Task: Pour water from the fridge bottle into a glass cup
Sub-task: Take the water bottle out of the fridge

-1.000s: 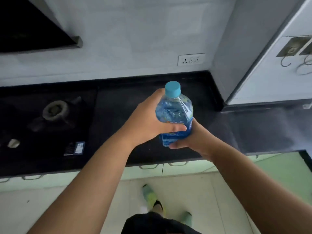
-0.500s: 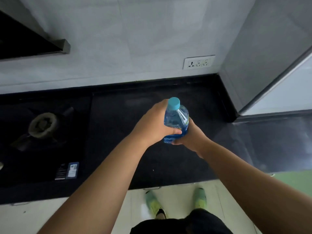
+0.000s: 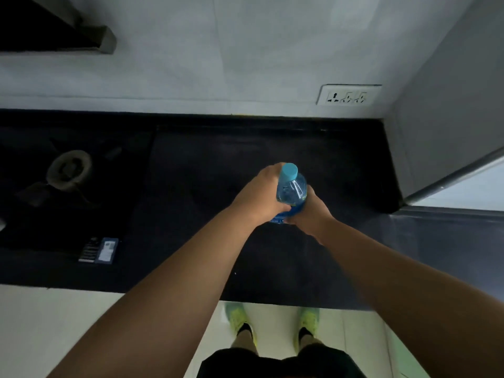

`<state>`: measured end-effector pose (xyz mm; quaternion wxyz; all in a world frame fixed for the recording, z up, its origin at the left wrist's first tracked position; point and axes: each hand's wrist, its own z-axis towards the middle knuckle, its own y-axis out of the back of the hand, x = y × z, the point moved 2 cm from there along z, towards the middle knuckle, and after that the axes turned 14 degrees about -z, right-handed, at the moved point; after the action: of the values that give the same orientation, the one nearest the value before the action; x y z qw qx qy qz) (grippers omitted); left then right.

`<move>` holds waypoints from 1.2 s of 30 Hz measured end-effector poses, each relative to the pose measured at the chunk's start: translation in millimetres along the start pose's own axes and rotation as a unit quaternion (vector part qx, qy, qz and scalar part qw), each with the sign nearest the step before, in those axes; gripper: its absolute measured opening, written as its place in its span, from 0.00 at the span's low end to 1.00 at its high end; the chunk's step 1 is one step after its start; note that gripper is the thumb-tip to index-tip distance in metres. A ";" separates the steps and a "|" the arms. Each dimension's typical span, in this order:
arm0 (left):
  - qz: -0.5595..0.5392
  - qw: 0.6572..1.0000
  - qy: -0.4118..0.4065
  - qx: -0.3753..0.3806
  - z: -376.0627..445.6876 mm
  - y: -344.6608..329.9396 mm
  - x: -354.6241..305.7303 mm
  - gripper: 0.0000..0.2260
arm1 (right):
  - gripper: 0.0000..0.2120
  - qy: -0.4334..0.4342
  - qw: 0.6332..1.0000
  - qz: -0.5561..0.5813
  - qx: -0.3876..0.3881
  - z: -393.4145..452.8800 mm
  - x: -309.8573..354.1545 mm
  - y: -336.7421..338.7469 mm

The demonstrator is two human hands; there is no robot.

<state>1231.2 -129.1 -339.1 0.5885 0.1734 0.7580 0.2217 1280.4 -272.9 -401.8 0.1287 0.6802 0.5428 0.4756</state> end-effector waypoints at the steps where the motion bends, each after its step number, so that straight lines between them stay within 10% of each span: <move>1: -0.008 1.000 0.000 -0.004 2.4 -1.1 1.6 0.32 | 0.40 0.003 1.000 0.000 0.000 1.4 0.2 0.9; 26: -0.024 0.999 0.030 0.008 9.3 -6.1 22.5 0.38 | 0.34 0.011 0.994 -0.104 0.017 11.7 6.6 6.3; 36: 0.027 0.996 0.068 0.047 4.0 -2.9 18.0 0.50 | 0.16 -0.015 0.996 -0.085 -0.005 -47.7 1.0 10.9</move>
<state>1230.6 -121.5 -356.2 0.5208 0.2059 0.8007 0.2128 1249.6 -292.4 -369.3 0.1799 0.6380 0.5941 0.4557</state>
